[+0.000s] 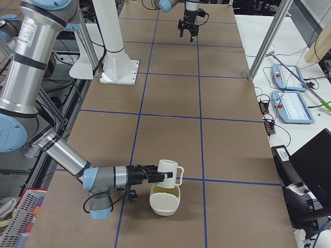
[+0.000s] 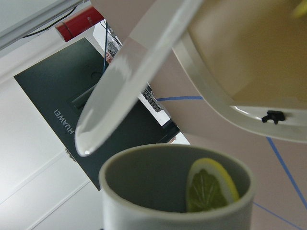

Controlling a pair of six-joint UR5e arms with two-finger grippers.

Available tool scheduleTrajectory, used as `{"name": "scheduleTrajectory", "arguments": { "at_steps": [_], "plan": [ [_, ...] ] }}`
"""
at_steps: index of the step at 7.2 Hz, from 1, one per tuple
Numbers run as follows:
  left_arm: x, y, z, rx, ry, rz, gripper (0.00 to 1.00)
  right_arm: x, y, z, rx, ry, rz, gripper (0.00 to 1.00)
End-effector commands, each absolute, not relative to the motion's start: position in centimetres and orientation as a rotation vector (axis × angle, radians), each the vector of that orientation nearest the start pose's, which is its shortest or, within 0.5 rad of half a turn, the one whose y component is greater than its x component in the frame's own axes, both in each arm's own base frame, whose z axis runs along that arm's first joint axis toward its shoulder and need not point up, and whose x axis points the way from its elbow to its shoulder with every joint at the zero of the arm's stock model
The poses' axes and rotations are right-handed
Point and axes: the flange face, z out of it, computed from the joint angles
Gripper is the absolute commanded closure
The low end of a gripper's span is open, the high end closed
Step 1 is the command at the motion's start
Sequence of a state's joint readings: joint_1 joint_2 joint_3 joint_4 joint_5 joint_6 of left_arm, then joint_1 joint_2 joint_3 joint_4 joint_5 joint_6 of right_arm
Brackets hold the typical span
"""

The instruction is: Left arm hands cup to right arm to dump lemon

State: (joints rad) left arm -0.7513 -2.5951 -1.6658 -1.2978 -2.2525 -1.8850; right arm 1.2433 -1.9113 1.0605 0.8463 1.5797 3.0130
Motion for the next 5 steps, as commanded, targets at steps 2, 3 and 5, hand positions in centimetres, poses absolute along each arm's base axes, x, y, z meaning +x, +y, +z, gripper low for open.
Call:
{"name": "scheduleTrajectory", "arguments": {
  "at_steps": [2,3,5],
  "plan": [
    [43.6,-50.1,0.8,-0.447,0.945,-0.683,0.00,6.0,-23.9,75.3,0.413,2.422,-2.319,1.00],
    [43.7,-50.1,0.8,-0.435,0.943,-0.687,0.00,6.1,-23.6,75.5,0.428,2.411,-2.320,1.00],
    [43.7,-50.2,0.9,-0.430,0.942,-0.690,0.00,4.9,-26.1,72.8,0.448,2.492,-2.294,1.00]
  ]
}}
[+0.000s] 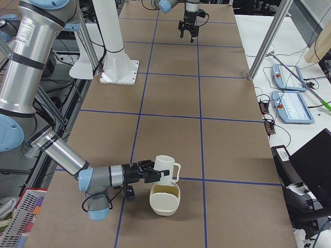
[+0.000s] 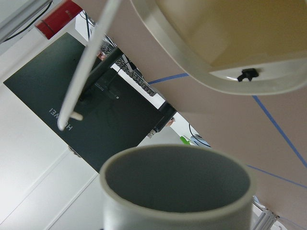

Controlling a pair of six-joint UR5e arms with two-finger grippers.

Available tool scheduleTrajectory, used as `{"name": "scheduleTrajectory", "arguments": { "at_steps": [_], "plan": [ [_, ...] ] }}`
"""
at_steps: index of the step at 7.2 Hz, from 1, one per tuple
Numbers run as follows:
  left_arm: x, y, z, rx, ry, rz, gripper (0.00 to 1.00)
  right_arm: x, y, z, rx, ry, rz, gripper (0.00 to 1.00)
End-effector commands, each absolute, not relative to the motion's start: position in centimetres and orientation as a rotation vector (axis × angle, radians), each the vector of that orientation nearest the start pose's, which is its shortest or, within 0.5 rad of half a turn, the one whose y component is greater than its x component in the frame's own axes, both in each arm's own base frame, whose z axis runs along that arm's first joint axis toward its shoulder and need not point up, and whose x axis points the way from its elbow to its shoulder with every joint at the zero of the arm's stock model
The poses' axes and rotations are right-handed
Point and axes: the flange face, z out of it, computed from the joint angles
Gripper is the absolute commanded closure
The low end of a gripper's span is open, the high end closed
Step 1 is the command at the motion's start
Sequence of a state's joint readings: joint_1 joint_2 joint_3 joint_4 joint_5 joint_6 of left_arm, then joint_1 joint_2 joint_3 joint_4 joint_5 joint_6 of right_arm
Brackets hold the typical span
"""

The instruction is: Left arm hands cup to right arm to dump lemon

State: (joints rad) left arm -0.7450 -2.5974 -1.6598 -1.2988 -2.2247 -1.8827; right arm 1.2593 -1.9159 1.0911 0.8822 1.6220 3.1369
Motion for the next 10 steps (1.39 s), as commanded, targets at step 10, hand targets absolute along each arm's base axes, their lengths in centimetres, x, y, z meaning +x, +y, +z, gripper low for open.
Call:
{"name": "scheduleTrajectory", "arguments": {
  "at_steps": [10],
  "plan": [
    [43.0,-51.1,0.6,-0.321,0.958,-0.696,0.00,-35.4,-48.1,38.6,-1.756,2.824,-2.825,1.00]
  ]
}}
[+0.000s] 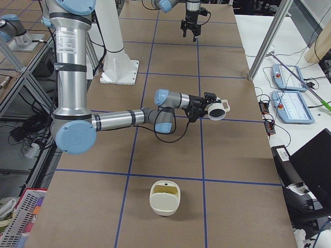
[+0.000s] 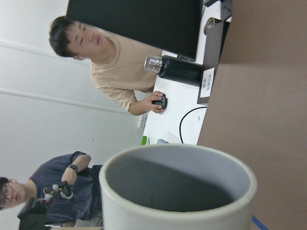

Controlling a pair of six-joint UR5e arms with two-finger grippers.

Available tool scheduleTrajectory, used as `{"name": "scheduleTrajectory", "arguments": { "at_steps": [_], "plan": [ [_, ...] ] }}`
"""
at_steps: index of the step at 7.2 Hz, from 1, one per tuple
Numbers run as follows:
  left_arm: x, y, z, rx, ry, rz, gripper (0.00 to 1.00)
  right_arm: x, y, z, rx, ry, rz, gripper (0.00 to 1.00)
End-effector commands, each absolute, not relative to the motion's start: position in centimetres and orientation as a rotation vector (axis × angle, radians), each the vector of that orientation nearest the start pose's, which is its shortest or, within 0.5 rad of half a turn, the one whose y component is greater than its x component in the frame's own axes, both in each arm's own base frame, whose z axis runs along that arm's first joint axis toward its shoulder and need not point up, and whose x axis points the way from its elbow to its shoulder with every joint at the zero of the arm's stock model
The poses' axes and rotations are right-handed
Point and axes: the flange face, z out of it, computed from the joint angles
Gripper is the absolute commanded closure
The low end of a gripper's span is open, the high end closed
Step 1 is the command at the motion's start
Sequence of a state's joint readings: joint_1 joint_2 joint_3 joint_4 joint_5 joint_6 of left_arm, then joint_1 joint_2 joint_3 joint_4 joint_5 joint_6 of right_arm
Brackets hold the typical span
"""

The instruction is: Left arm hands cup to right arm to dump lemon

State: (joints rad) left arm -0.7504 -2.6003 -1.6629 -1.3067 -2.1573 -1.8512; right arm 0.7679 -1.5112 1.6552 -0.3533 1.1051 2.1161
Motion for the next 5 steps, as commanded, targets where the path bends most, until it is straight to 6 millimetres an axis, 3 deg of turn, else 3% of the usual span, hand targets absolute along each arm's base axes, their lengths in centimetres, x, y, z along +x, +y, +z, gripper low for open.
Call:
{"name": "scheduleTrajectory", "arguments": {
  "at_steps": [1,2,3,4,5],
  "plan": [
    [43.1,-51.2,0.4,-0.299,0.958,-0.704,0.00,-41.8,-47.0,33.4,0.868,-1.107,1.138,1.00],
    [43.2,-51.5,0.4,-0.270,0.954,-0.719,0.00,-46.8,-44.6,31.3,0.949,-0.947,1.026,1.00],
    [43.3,-51.8,0.3,-0.253,0.950,-0.729,0.00,-50.1,-42.3,29.5,1.058,-0.778,0.840,1.00],
    [43.6,-52.3,-0.3,-0.220,0.949,-0.743,0.00,-52.5,-39.6,28.5,1.134,-0.680,0.699,1.00],
    [44.8,-53.4,-2.7,-0.213,0.944,-0.746,0.00,-54.9,-37.7,29.4,1.196,-0.561,0.585,1.00]
  ]
}}
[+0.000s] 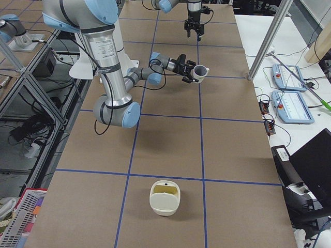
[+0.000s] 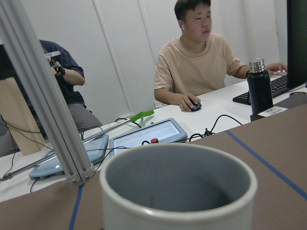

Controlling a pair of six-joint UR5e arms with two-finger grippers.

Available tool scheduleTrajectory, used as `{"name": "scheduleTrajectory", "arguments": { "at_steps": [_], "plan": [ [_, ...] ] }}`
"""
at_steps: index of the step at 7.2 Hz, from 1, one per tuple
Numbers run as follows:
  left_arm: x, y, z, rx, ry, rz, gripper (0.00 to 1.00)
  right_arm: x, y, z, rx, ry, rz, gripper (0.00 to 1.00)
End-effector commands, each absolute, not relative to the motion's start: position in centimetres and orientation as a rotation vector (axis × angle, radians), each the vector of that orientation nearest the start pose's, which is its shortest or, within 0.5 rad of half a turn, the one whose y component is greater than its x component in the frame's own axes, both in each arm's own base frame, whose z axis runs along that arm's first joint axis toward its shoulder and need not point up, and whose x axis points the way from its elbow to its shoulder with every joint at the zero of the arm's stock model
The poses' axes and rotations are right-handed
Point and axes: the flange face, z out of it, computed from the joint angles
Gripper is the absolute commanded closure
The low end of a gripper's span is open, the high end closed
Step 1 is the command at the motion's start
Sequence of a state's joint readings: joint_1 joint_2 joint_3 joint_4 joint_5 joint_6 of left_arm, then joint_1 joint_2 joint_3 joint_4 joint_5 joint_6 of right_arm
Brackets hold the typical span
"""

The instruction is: Left arm hands cup to right arm to dump lemon

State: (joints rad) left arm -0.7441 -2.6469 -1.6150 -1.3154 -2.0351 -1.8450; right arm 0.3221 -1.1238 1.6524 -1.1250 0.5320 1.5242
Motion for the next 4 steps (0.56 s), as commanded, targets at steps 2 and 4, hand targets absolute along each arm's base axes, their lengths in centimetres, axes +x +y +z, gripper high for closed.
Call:
{"name": "scheduleTrajectory", "arguments": {
  "at_steps": [2,4],
  "plan": [
    [47.0,-54.2,-5.7,-0.200,0.926,-0.710,0.01,-56.8,-35.5,28.5,1.239,-0.526,0.539,1.00],
    [48.4,-55.2,-4.3,-0.204,0.884,-0.698,0.01,-57.8,-34.7,27.0,1.245,-0.546,0.540,1.00]
  ]
}}
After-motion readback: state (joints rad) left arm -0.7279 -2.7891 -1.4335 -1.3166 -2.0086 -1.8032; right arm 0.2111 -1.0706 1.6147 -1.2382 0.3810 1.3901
